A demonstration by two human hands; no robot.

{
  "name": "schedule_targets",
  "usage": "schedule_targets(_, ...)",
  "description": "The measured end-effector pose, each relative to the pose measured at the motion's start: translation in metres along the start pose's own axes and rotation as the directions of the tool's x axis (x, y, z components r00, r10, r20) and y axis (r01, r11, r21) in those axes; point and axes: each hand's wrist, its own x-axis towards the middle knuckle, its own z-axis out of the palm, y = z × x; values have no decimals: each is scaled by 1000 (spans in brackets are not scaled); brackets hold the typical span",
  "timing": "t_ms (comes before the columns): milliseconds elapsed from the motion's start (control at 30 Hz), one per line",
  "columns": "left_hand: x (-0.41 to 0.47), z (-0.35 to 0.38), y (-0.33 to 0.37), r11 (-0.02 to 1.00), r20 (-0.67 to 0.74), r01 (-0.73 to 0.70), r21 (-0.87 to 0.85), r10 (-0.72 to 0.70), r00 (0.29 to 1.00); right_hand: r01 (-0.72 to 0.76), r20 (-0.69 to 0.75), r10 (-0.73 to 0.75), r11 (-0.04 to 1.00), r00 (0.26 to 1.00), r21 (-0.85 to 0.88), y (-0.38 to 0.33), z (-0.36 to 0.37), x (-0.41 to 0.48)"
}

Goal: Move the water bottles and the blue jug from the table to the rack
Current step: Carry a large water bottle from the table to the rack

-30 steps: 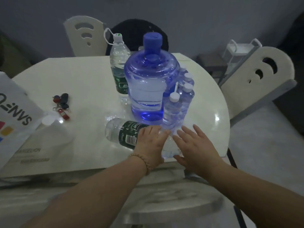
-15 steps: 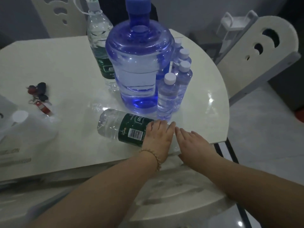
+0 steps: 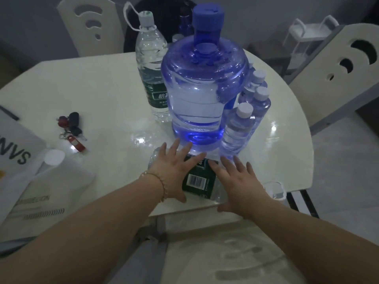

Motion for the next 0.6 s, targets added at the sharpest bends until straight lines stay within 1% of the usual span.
schedule_targets(167, 1, 5, 2, 1000, -63, -19, 12, 20, 998, -3, 15, 4, 1000, 1000, -27, -1, 1, 0)
schedule_targets(267, 0, 9, 2, 1000, -146, -27, 0, 26, 989, 12, -25, -13, 999, 1000, -38, 0, 2, -1)
schedule_targets(333, -1, 10, 3, 1000, -166, -24, -14, 21, 986, 23, -47, -25, 999, 999, -39, 2, 3, 0)
schedule_targets(467, -4, 8, 9, 997, -192, 3, -81, -19, 981, 69, -51, -72, 996, 996, -59, 9, -2, 2)
schedule_targets(600, -11, 5, 24, 989, -218, 9, -150, -42, 975, 100, -41, -106, 988, 994, -121, 18, -16, -14)
